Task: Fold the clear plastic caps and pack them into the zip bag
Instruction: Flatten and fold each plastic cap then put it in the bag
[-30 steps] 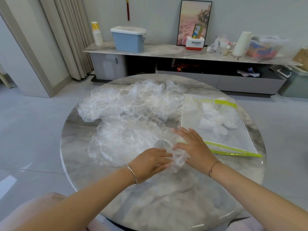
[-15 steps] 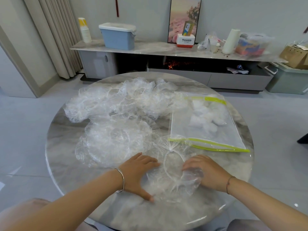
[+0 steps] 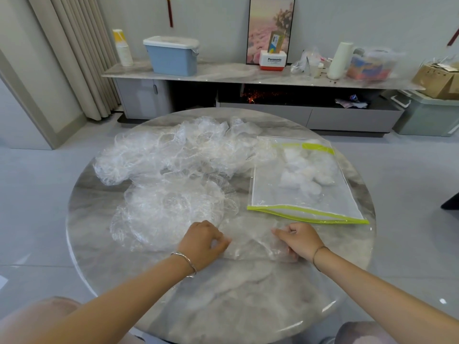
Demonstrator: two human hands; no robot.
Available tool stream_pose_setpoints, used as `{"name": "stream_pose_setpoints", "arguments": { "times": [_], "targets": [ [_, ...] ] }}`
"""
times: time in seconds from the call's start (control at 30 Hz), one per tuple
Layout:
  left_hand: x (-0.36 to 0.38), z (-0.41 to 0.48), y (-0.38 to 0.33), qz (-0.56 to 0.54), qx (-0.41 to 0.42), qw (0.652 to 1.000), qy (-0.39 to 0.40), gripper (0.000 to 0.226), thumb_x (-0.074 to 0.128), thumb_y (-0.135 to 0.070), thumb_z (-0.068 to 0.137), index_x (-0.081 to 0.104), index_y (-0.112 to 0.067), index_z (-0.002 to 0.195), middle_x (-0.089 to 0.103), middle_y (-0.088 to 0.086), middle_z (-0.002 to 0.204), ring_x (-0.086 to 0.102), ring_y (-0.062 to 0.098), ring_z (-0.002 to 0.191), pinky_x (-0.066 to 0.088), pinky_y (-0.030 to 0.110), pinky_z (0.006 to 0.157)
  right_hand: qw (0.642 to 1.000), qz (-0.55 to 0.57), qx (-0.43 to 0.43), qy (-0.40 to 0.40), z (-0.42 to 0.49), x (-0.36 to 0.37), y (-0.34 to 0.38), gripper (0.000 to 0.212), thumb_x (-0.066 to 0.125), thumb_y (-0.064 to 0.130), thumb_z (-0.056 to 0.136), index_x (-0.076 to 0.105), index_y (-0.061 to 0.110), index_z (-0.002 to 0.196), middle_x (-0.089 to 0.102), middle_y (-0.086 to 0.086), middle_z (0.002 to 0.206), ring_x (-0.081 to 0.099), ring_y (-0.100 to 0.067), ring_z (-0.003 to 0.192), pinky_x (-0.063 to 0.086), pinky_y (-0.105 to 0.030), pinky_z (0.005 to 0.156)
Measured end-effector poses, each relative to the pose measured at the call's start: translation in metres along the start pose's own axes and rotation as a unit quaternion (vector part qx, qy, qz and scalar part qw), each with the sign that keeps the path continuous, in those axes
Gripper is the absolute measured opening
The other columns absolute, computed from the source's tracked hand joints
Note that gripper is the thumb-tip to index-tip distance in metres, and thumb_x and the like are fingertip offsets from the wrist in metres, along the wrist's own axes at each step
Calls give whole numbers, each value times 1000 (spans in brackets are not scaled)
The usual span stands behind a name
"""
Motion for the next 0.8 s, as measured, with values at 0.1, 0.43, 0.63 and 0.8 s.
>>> {"name": "stream_pose_setpoints", "arguments": {
  "times": [0.1, 0.43, 0.63, 0.8],
  "targets": [
    [2, 2, 5, 78, -24, 996, 19, 36, 39, -54, 78, 50, -22, 65, 44, -11, 67, 45, 13, 81, 25, 23, 75, 996, -81, -5, -43, 4, -11, 0, 35, 72, 39, 78, 48, 17, 66, 55, 4, 53, 52, -12, 48, 41, -26, 51],
    [12, 0, -46, 197, 185, 963, 3, 40, 33, -38, 95, 49, -27, 130, 49, -2, 139, 43, 18, 126, 28, 33, 105, 876, -300, -372, -65, -49, 25, 65, 49, 30, 50, 96, 59, 20, 123, 53, 1, 134, 43, -15, 124, 24, -27, 103],
    [60, -6, -3, 238, 57, 952, 185, 56, 6, -47, 101, 36, -22, 140, 48, -1, 141, 52, 19, 124, 27, 35, 110, 853, -420, -305, 46, -37, 63, 26, 81, -12, 66, 85, 14, 24, 149, 0, 14, 152, 7, -15, 145, -10, -26, 112],
    [63, -2, -7, 192, 81, 961, 183, 80, -17, -67, 83, 2, -24, 147, 2, -3, 154, 10, 25, 144, -11, 45, 111, 861, -419, -271, 99, -33, 68, 14, 97, -36, 75, 56, -19, 32, 141, -25, 19, 145, -27, -4, 135, -23, -25, 109]
  ]
}}
Point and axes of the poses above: each hand's wrist, its own z-axis towards the middle knuckle, its own x-axis out of the palm, y = z × x, the point moved 10 cm from there along z, towards the middle knuckle
